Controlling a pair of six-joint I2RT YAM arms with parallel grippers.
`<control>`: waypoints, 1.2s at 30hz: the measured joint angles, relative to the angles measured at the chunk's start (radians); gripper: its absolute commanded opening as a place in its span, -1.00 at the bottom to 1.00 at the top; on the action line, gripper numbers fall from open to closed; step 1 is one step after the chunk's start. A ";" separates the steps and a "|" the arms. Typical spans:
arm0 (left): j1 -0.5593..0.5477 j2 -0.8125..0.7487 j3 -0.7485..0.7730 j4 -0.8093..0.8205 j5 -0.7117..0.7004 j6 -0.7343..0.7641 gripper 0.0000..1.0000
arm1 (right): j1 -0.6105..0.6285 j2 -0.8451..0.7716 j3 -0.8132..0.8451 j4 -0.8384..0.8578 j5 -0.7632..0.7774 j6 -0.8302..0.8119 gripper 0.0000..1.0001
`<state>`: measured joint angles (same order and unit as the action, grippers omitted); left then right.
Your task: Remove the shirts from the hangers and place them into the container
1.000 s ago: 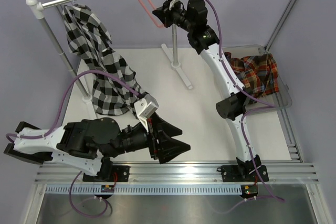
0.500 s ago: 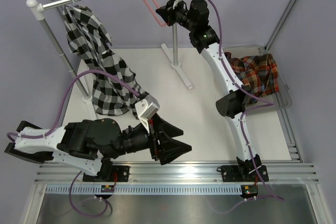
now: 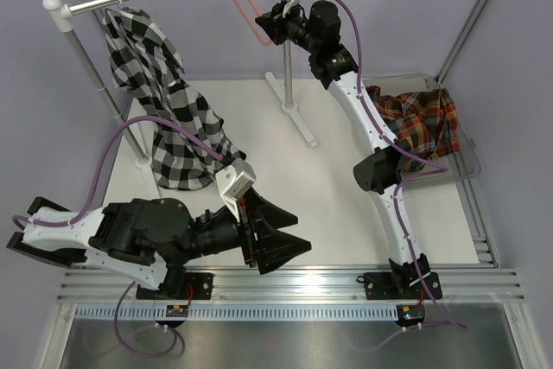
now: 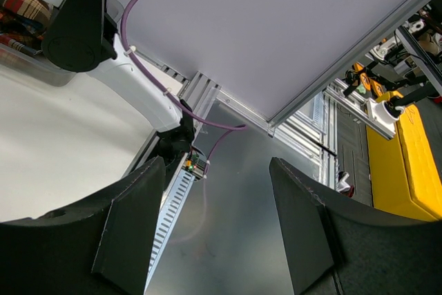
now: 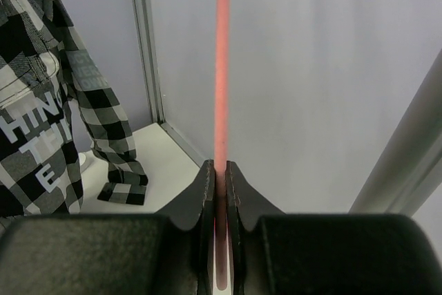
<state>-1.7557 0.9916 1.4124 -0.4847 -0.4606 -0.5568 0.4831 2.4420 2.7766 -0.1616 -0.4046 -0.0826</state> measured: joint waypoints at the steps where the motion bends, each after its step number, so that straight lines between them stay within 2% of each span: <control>1: 0.000 0.000 0.000 0.000 0.000 0.000 0.33 | 0.000 0.000 0.000 0.000 0.000 0.000 -0.71; 6: -0.001 0.000 -0.001 0.000 0.000 0.000 0.33 | 0.000 0.000 0.000 0.000 0.001 -0.005 -0.60; 10: -0.001 -0.002 -0.006 0.003 0.000 0.000 0.33 | -0.001 0.000 0.000 0.000 0.002 -0.011 -0.33; 15: -0.002 -0.004 -0.026 0.012 0.000 -0.001 0.33 | -0.001 0.000 0.000 -0.001 0.003 -0.018 -0.18; 20: -0.003 -0.006 -0.040 0.016 0.000 0.000 0.33 | -0.001 0.000 0.000 -0.009 0.004 -0.030 0.07; 24: -0.003 -0.005 -0.039 0.014 0.000 0.000 0.36 | -0.001 -0.010 -0.003 -0.047 0.024 -0.056 0.60; 27: -0.003 0.004 -0.030 0.008 -0.003 0.005 0.38 | -0.001 -0.058 -0.039 -0.104 0.045 -0.085 0.74; 28: -0.003 0.008 -0.024 0.004 -0.005 0.007 0.39 | 0.000 -0.081 -0.056 -0.125 0.054 -0.094 0.94; 36: -0.003 0.055 0.081 -0.053 -0.026 0.010 0.37 | 0.013 -0.309 -0.072 -0.282 0.123 -0.136 0.99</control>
<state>-1.7592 1.0466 1.4933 -0.5381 -0.4870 -0.5465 0.4965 2.1334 2.7045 -0.4435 -0.2813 -0.2184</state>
